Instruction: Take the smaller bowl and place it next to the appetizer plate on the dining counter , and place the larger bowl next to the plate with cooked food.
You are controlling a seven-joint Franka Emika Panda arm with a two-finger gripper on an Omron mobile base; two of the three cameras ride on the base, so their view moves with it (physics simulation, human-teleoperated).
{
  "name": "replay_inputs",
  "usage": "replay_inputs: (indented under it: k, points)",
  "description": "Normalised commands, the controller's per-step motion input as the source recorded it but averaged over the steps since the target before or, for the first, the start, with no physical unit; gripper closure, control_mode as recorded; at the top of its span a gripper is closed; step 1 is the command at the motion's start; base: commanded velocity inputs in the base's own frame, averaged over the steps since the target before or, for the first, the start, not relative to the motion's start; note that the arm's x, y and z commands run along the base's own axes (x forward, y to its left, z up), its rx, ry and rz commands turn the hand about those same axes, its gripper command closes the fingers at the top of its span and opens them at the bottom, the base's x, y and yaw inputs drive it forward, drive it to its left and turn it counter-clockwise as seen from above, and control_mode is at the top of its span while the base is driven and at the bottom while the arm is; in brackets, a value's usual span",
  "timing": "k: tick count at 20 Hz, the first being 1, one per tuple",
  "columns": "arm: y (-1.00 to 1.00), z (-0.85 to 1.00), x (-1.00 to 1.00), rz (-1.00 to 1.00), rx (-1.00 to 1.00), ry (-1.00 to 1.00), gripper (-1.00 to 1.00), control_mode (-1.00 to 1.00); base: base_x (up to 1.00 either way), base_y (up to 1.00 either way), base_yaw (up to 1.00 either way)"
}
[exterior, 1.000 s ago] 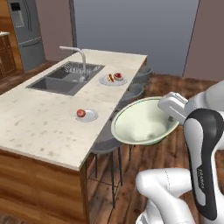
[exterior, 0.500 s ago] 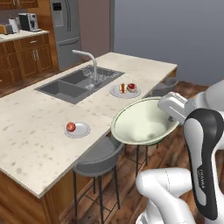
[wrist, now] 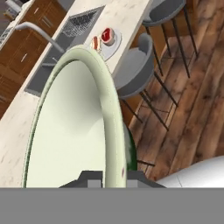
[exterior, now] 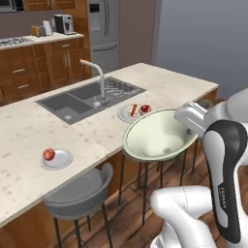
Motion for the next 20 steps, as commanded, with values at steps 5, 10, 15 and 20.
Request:
replay_inputs:
  k: [5,10,15,20]
  points:
    - [0.0,0.0,0.0,0.0,0.0,0.0,1.0,1.0,0.42,-1.0,0.33]
    - [0.0,0.0,0.0,0.0,0.0,0.0,1.0,1.0,0.65,-0.94,0.33]
    - [0.0,0.0,0.0,0.0,0.0,0.0,1.0,1.0,0.74,-0.7,0.34]
    - [0.0,0.0,0.0,0.0,0.0,0.0,1.0,1.0,0.82,-0.28,0.36]
